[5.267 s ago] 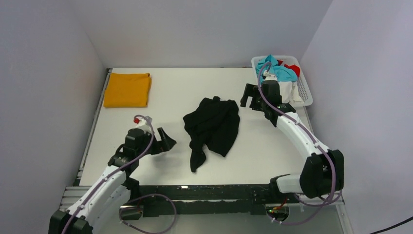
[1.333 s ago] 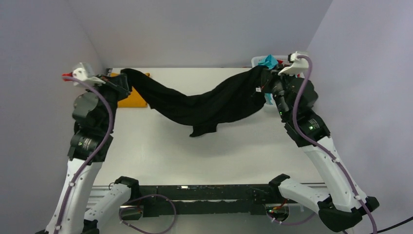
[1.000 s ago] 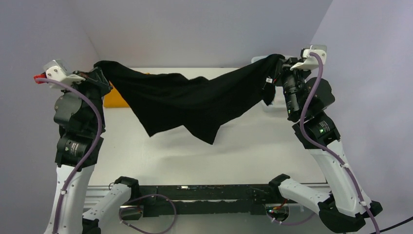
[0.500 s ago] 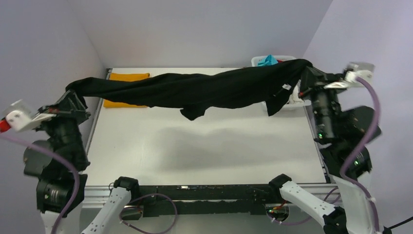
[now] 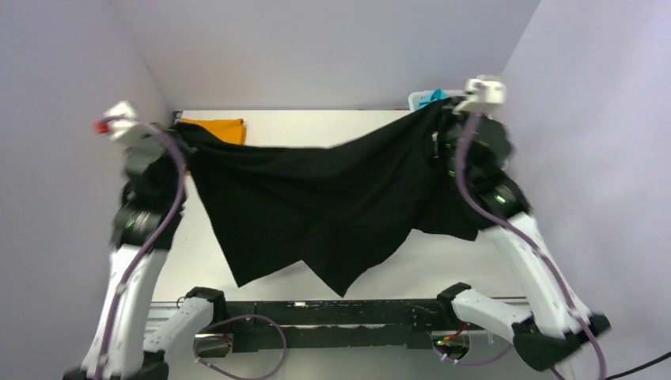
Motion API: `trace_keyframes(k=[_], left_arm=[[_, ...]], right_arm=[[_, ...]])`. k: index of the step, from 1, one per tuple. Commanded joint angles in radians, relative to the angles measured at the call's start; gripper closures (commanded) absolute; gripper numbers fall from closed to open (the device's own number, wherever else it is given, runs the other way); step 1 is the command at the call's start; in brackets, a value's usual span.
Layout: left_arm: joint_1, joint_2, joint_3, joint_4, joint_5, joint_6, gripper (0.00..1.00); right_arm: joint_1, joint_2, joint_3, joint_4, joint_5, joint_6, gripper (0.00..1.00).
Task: Fold and stack the t-shirts
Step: Flatten out the tshirt
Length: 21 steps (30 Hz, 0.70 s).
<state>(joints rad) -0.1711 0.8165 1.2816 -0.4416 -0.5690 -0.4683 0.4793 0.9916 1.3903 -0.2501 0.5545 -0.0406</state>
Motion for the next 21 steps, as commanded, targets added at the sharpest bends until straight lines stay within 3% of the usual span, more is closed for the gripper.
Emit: trace_keyframes(k=[1, 2, 3, 5, 6, 9, 15, 18, 21], left_arm=[[0.047, 0.222, -0.211, -0.022, 0.204, -0.138, 1.00], [0.059, 0.284, -0.256, -0.003, 0.268, -0.154, 1.00], [0.071, 0.342, -0.287, 0.010, 0.309, -0.173, 1.00], [0.096, 0.494, -0.314, 0.026, 0.380, -0.183, 1.00], [0.107, 0.546, -0.309, 0.018, 0.402, -0.186, 1.00], [0.117, 0.637, -0.299, 0.029, 0.418, -0.173, 1.00], [0.128, 0.646, -0.335, 0.086, 0.461, -0.174, 1.00], [0.128, 0.630, -0.355, 0.093, 0.465, -0.172, 1.00], [0.131, 0.619, -0.373, 0.099, 0.467, -0.170, 1.00]], right_arm=[[-0.082, 0.206, -0.206, 0.057, -0.064, 0.150, 1.00], [-0.105, 0.260, -0.257, 0.110, -0.126, 0.182, 0.97], [-0.123, 0.327, -0.290, 0.159, -0.177, 0.208, 0.87], [-0.140, 0.475, -0.236, 0.119, -0.222, 0.227, 0.46], [-0.141, 0.536, -0.182, 0.059, -0.187, 0.242, 0.31], [-0.131, 0.632, -0.091, -0.053, -0.093, 0.259, 0.01], [-0.077, 0.522, -0.180, -0.143, -0.088, 0.314, 0.00], [0.006, 0.439, -0.270, -0.174, -0.257, 0.324, 0.00], [0.170, 0.389, -0.358, -0.183, -0.510, 0.312, 0.00]])
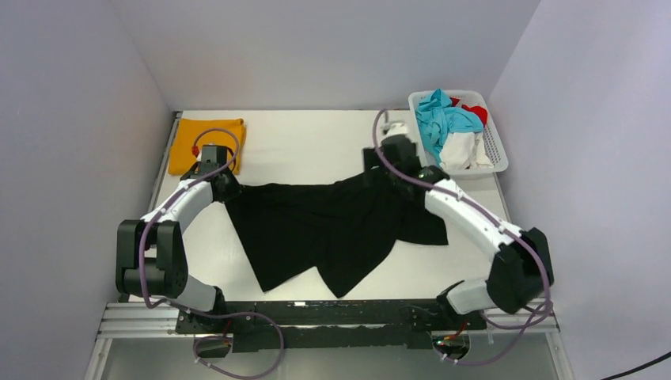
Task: Fold and stack the t-shirts
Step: Flatten out the tshirt
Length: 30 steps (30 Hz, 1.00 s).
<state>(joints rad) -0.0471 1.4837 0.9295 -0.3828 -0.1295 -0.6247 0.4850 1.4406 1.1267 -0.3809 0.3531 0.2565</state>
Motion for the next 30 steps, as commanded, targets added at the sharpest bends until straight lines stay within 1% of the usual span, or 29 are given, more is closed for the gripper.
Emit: trace_keyframes(k=[1, 4, 5, 7, 9, 11, 13, 15, 18, 20, 21, 23, 24, 25, 26, 27, 29, 30], left_arm=[[0.007, -0.051, -0.025, 0.042, 0.032, -0.013, 1.00], [0.008, -0.055, -0.043, 0.057, 0.053, -0.012, 1.00], [0.008, -0.055, -0.049, 0.064, 0.061, -0.014, 1.00], [0.008, -0.057, -0.059, 0.072, 0.074, -0.014, 1.00], [0.009, -0.061, -0.070, 0.079, 0.078, -0.016, 1.00], [0.008, -0.065, -0.080, 0.086, 0.081, -0.017, 1.00], [0.009, -0.067, -0.085, 0.090, 0.078, -0.016, 1.00], [0.008, -0.065, -0.088, 0.091, 0.078, -0.016, 1.00], [0.008, -0.058, -0.091, 0.093, 0.082, -0.018, 1.00], [0.008, -0.055, -0.095, 0.097, 0.085, -0.022, 1.00], [0.008, -0.055, -0.098, 0.101, 0.086, -0.023, 1.00], [0.009, -0.057, -0.098, 0.095, 0.079, -0.023, 1.00], [0.010, -0.060, -0.098, 0.093, 0.074, -0.021, 1.00], [0.010, -0.064, -0.100, 0.093, 0.071, -0.021, 1.00], [0.010, -0.065, -0.098, 0.091, 0.068, -0.020, 1.00], [0.009, -0.067, -0.096, 0.091, 0.064, -0.018, 1.00], [0.010, -0.072, -0.088, 0.084, 0.064, -0.017, 1.00], [0.010, -0.076, -0.086, 0.086, 0.065, -0.017, 1.00]], right_arm=[[0.222, -0.065, -0.117, -0.056, -0.374, 0.017, 0.00], [0.407, -0.057, -0.180, -0.059, -0.482, 0.041, 0.00], [0.466, -0.043, -0.187, -0.077, -0.473, 0.047, 0.00], [0.576, -0.009, -0.189, -0.121, -0.406, 0.052, 0.00], [0.646, 0.037, -0.198, -0.140, -0.381, 0.064, 0.01], [0.677, 0.092, -0.203, -0.162, -0.378, 0.073, 0.04], [0.703, 0.120, -0.201, -0.177, -0.320, 0.091, 0.07], [0.723, 0.145, -0.208, -0.175, -0.305, 0.095, 0.10], [0.729, 0.204, -0.223, -0.177, -0.274, 0.110, 0.14], [0.728, 0.231, -0.237, -0.161, -0.249, 0.126, 0.19], [0.727, 0.237, -0.242, -0.151, -0.229, 0.138, 0.25], [0.721, 0.238, -0.240, -0.155, -0.185, 0.155, 0.42], [0.715, 0.232, -0.238, -0.168, -0.152, 0.169, 0.54], [0.705, 0.223, -0.235, -0.177, -0.130, 0.180, 0.70], [0.688, 0.206, -0.235, -0.180, -0.118, 0.188, 0.80], [0.666, 0.183, -0.237, -0.180, -0.109, 0.193, 0.88], [0.606, 0.116, -0.228, -0.182, -0.070, 0.195, 0.99], [0.564, 0.077, -0.219, -0.179, -0.036, 0.197, 1.00]])
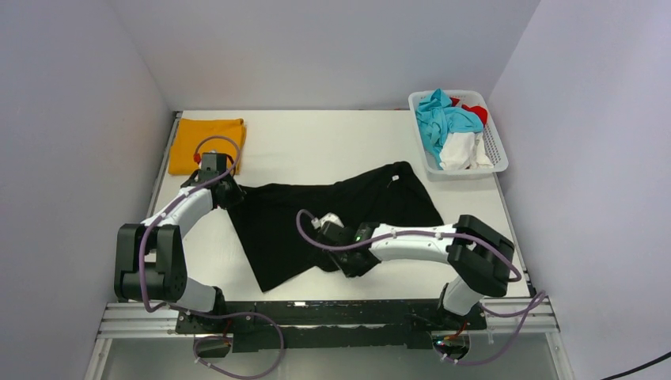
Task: Fold and stack the t-shirts
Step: Flatten out the tshirt
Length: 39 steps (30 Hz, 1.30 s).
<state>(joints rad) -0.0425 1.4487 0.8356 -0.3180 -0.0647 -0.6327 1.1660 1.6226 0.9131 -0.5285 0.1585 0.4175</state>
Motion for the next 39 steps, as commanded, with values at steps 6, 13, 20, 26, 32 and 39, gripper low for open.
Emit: trace_keyframes(k=[6, 13, 20, 26, 32, 39], left_arm=[[0.009, -0.098, 0.036, 0.012, 0.023, -0.027, 1.00], [0.009, -0.314, 0.095, -0.012, -0.033, -0.029, 1.00], [0.008, -0.588, 0.164, -0.003, 0.021, -0.024, 1.00], [0.008, -0.826, 0.276, -0.010, 0.054, 0.002, 1.00], [0.009, -0.936, 0.484, -0.097, 0.068, 0.062, 1.00], [0.008, -0.956, 0.734, -0.152, 0.094, 0.120, 1.00]], right_arm=[[-0.454, -0.324, 0.059, 0.138, 0.220, -0.011, 1.00], [-0.629, -0.398, 0.258, 0.199, 0.328, -0.176, 1.00], [-0.675, -0.543, 0.435, 0.210, 0.280, -0.406, 1.00], [-0.673, -0.656, 0.637, 0.137, 0.100, -0.534, 1.00], [-0.673, -0.703, 0.882, 0.039, -0.199, -0.558, 1.00], [-0.673, -0.607, 1.258, -0.084, -0.385, -0.579, 1.00]])
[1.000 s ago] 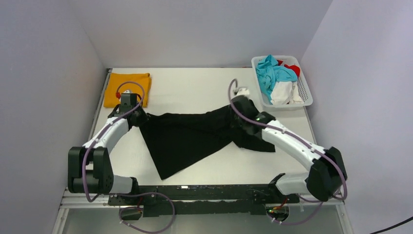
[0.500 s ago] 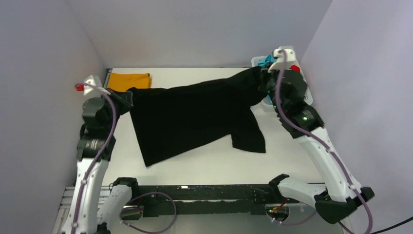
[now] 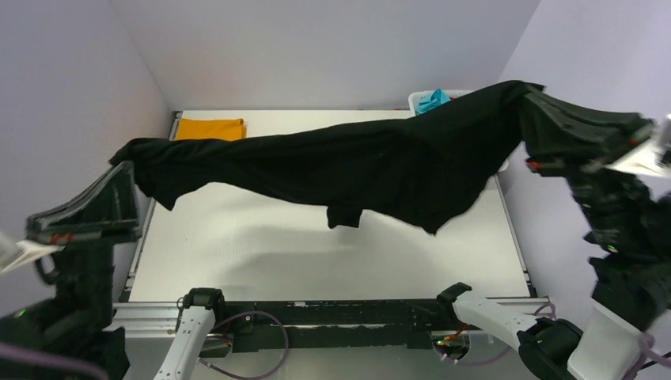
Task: Fold and stack the t-shirts
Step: Flatten out the tshirt
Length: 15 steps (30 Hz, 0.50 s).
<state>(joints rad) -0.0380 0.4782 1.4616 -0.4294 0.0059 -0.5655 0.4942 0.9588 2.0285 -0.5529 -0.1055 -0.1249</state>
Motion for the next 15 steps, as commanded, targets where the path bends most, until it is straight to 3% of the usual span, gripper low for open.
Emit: trace_keyframes(k=[1, 8, 15], left_arm=[[0.004, 0.022, 0.132, -0.044, 0.029, 0.058, 1.00], [0.004, 0.126, 0.131, -0.025, 0.062, 0.047, 1.00], [0.004, 0.280, -0.165, 0.043, -0.003, -0.005, 1.00]], right_arm=[[-0.001, 0.069, 0.167, -0.060, -0.115, -0.048, 1.00], [-0.001, 0.173, 0.150, 0.029, 0.086, -0.134, 1.00], [-0.012, 0.355, -0.134, 0.295, 0.428, -0.291, 1.00]])
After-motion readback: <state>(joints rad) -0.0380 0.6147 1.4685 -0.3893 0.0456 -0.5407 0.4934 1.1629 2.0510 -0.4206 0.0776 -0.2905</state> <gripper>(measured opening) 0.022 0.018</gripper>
